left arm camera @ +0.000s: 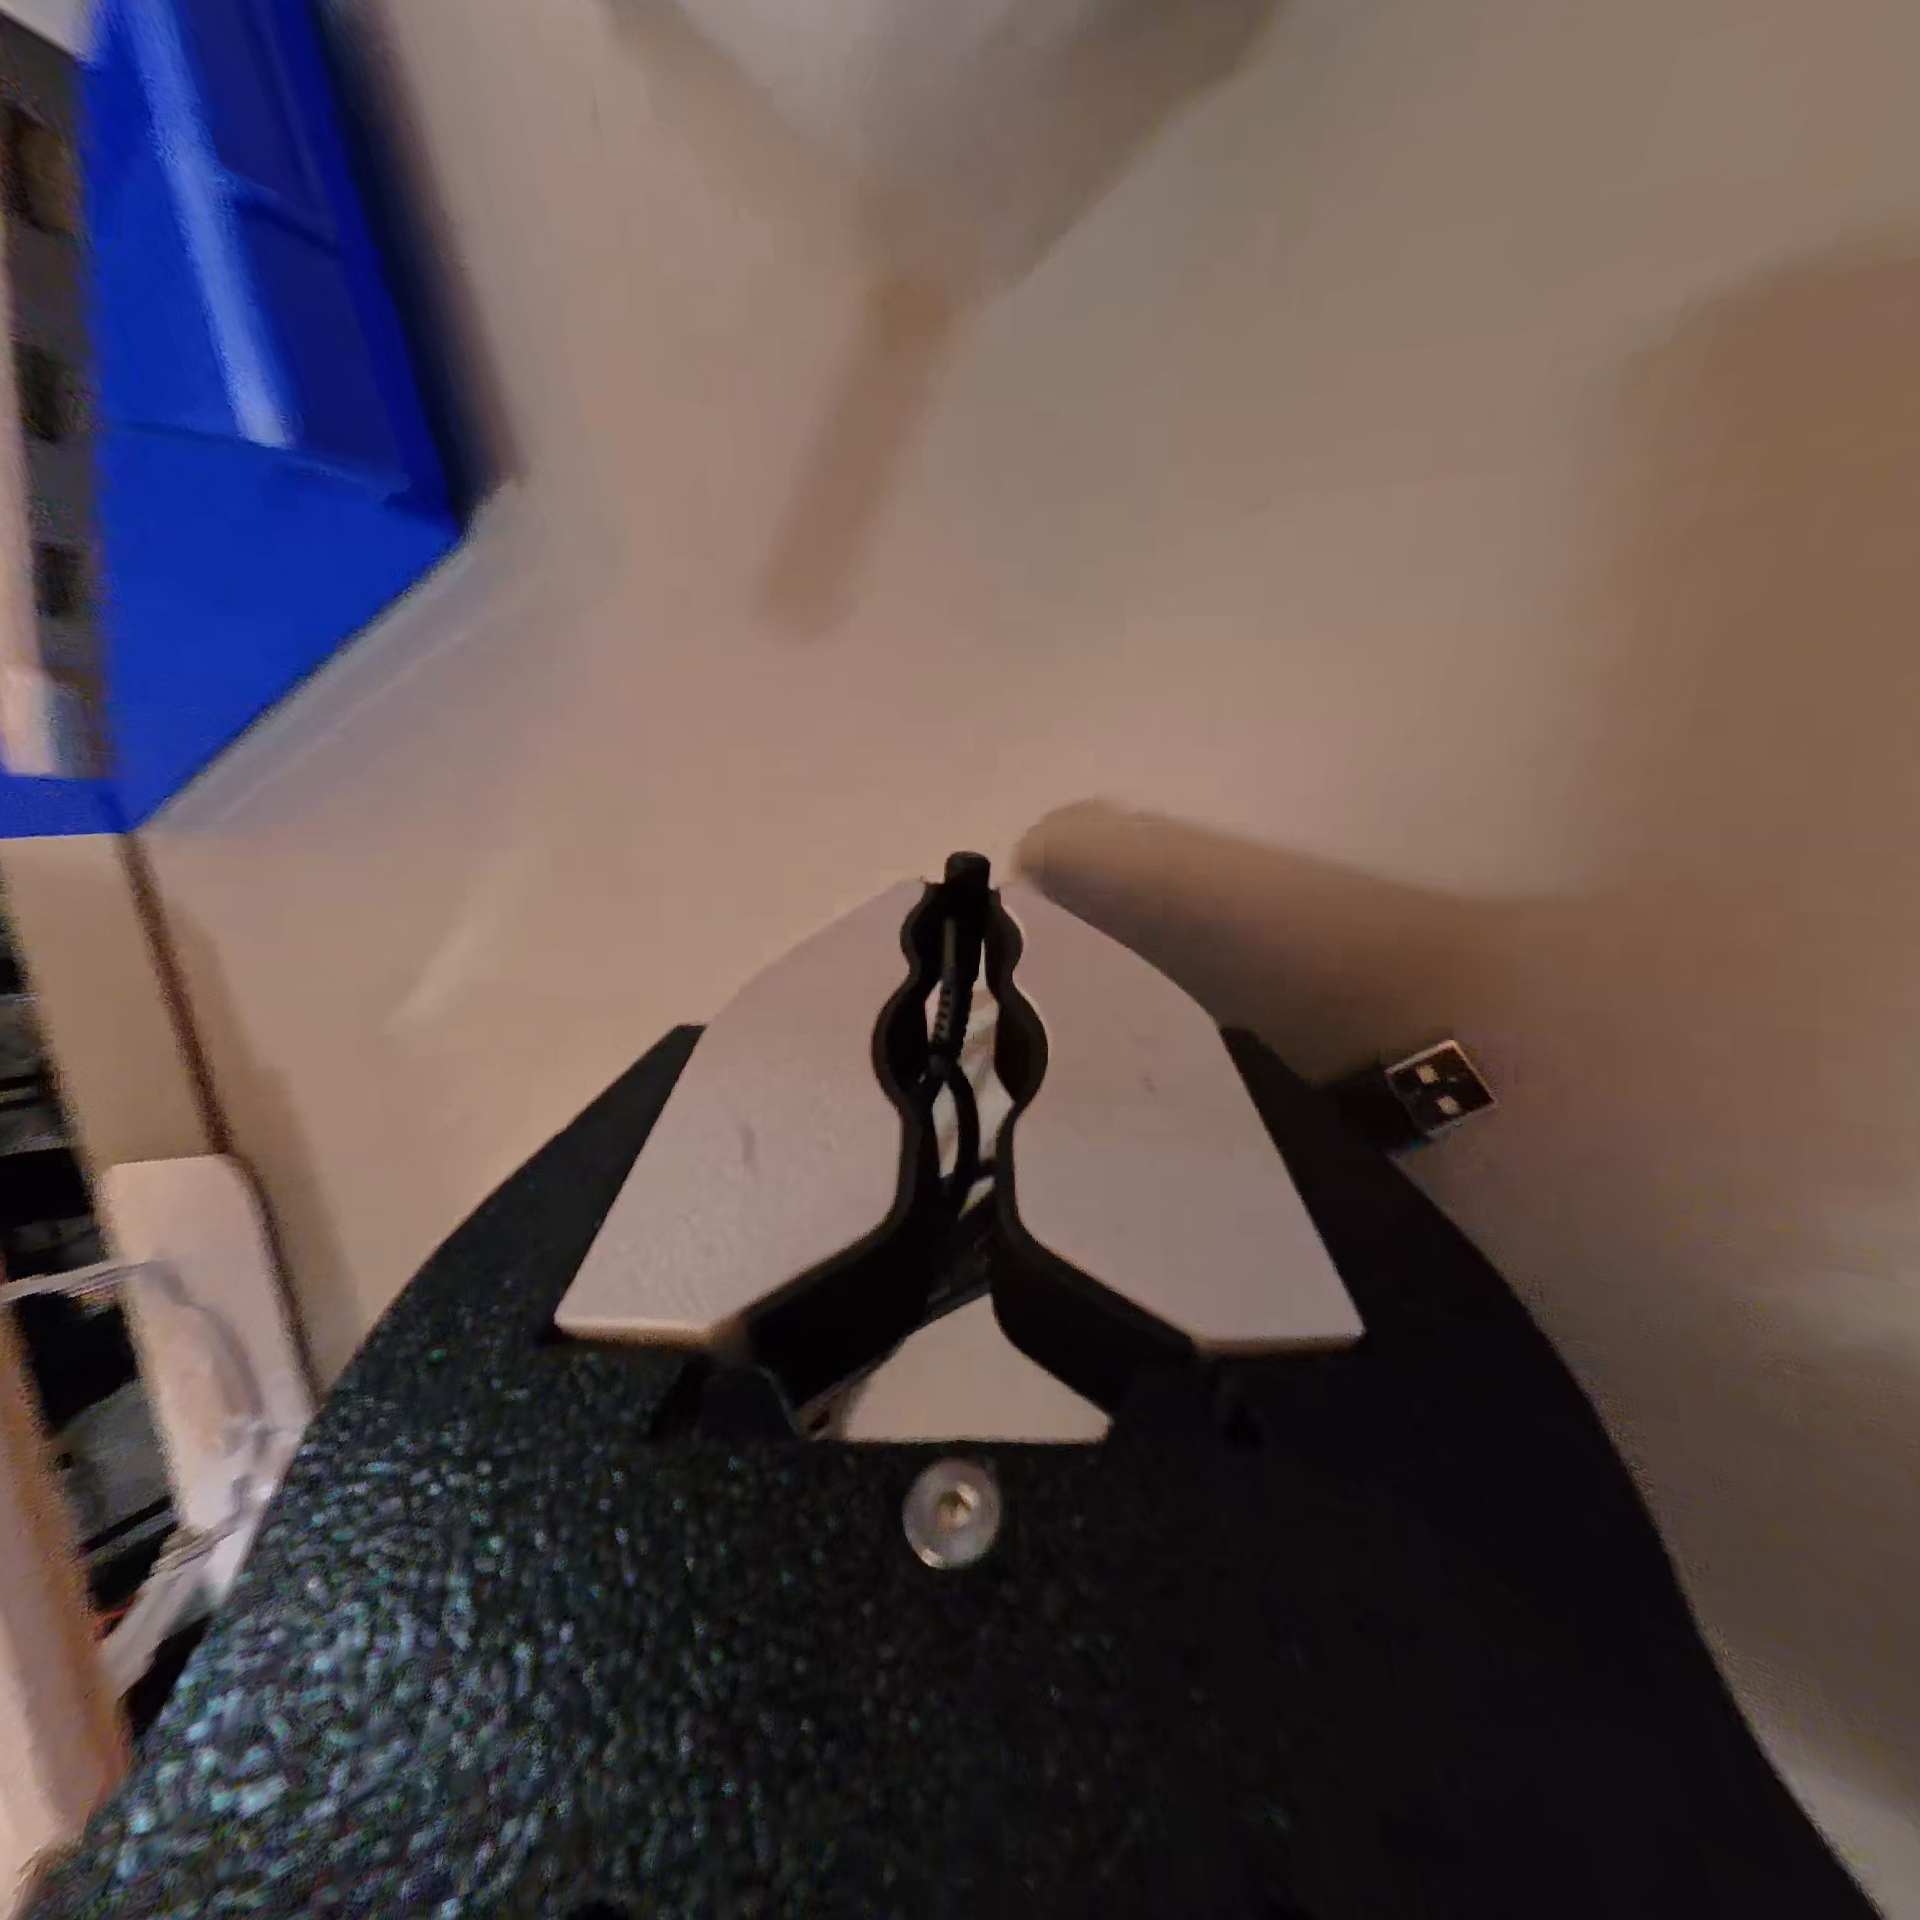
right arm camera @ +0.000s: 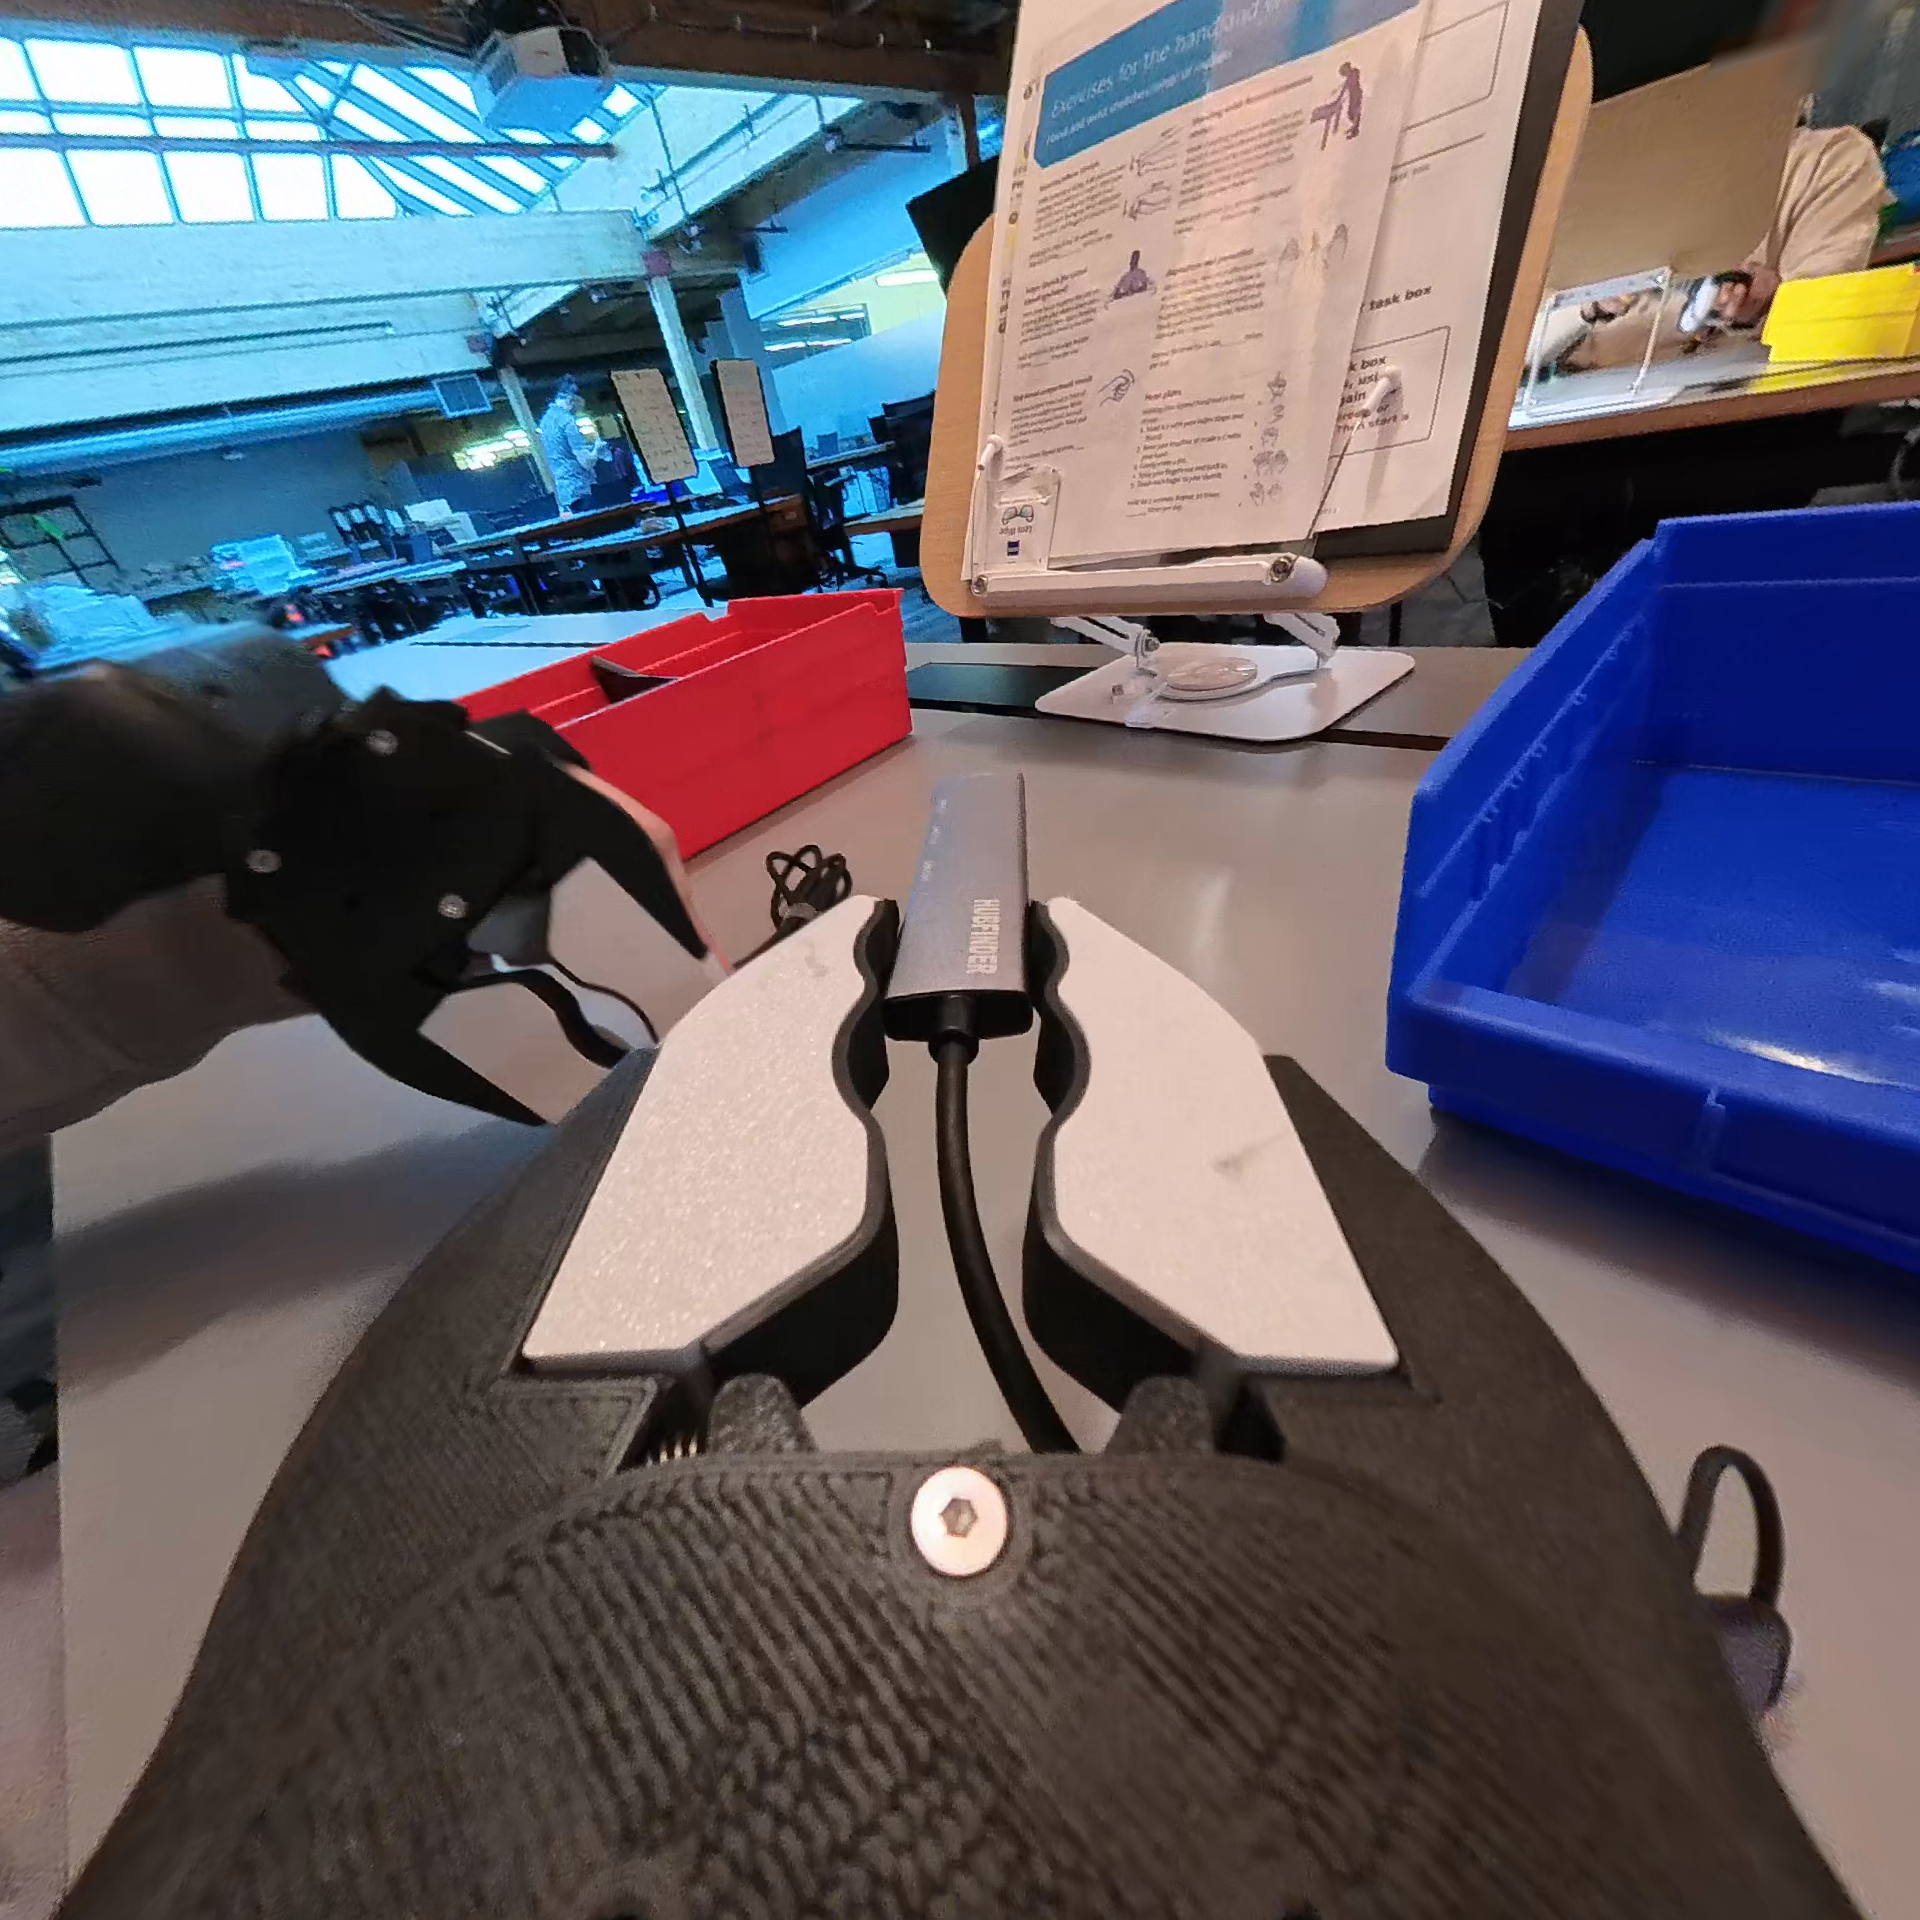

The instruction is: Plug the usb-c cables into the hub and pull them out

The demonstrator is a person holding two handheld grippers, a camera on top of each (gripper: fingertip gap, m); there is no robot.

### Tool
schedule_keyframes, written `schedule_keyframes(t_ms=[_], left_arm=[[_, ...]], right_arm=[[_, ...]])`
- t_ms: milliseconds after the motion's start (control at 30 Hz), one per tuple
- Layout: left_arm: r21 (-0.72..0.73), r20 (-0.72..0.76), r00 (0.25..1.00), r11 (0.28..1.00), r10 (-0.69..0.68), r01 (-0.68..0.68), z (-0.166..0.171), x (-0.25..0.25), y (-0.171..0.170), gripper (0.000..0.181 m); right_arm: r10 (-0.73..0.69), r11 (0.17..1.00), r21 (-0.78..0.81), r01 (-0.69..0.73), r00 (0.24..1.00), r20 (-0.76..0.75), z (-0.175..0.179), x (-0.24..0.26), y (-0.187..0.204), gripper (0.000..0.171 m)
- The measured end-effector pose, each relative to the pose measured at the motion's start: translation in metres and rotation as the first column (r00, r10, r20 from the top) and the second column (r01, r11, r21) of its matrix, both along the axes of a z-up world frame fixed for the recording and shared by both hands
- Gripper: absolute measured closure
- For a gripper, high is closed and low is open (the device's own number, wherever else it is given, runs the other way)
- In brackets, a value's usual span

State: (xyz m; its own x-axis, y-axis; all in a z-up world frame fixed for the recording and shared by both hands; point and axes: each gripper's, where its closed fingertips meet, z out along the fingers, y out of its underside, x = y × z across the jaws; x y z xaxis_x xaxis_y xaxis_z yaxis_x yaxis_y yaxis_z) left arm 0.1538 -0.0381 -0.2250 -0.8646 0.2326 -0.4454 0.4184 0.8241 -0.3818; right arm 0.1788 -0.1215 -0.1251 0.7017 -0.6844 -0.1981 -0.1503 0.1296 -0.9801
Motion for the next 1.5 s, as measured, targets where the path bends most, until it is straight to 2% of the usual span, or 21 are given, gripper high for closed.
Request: schedule_keyframes(t_ms=[33, 133, 267, 367, 467, 600, 1033, 1200, 1300, 1500], left_arm=[[-0.031, 0.056, 0.998, 1.000, 0.007, -0.005, 0.009, 0.002, -0.002, 0.175], [-0.135, 0.278, 0.960, 0.991, 0.031, 0.007, 0.049, 0.007, -0.011, 0.176], [-0.192, 0.628, 0.777, 0.976, 0.045, 0.099, 0.105, 0.002, -0.028, 0.175], [-0.151, 0.767, 0.641, 0.979, 0.027, 0.140, 0.118, -0.002, -0.037, 0.176], [-0.110, 0.803, 0.595, 0.984, 0.003, 0.144, 0.112, 0.000, -0.043, 0.176], [-0.121, 0.824, 0.566, 0.984, 0.024, 0.134, 0.112, 0.003, -0.046, 0.175], [-0.138, 0.830, 0.555, 0.985, 0.055, 0.108, 0.112, 0.007, -0.046, 0.176], [-0.142, 0.846, 0.527, 0.986, 0.074, 0.091, 0.113, 0.008, -0.046, 0.176], [-0.137, 0.829, 0.555, 0.987, 0.069, 0.082, 0.107, 0.010, -0.045, 0.176], [-0.144, 0.825, 0.561, 0.985, 0.068, 0.093, 0.103, 0.007, -0.044, 0.176]], right_arm=[[-0.004, 1.000, -0.004, 0.004, 1.000, -0.007, -0.001, 0.001, -0.001, 0.147], [0.004, 1.000, 0.006, -0.003, 0.999, -0.032, -0.003, 0.001, -0.001, 0.147], [0.071, 0.995, 0.075, -0.066, 0.995, -0.074, -0.001, -0.004, 0.006, 0.147], [0.100, 0.990, 0.104, -0.091, 0.991, -0.086, 0.000, -0.006, 0.011, 0.147], [0.115, 0.988, 0.111, -0.106, 0.990, -0.080, 0.003, -0.009, 0.015, 0.147], [0.117, 0.988, 0.113, -0.109, 0.991, -0.069, 0.006, -0.010, 0.018, 0.146], [0.108, 0.990, 0.095, -0.101, 0.991, -0.073, 0.004, -0.010, 0.021, 0.146], [0.091, 0.992, 0.092, -0.084, 0.993, -0.077, 0.003, -0.009, 0.023, 0.146], [0.087, 0.995, 0.059, -0.082, 0.993, -0.083, -0.002, -0.008, 0.024, 0.146], [0.138, 0.986, 0.113, -0.126, 0.985, -0.105, -0.003, -0.011, 0.027, 0.146]])
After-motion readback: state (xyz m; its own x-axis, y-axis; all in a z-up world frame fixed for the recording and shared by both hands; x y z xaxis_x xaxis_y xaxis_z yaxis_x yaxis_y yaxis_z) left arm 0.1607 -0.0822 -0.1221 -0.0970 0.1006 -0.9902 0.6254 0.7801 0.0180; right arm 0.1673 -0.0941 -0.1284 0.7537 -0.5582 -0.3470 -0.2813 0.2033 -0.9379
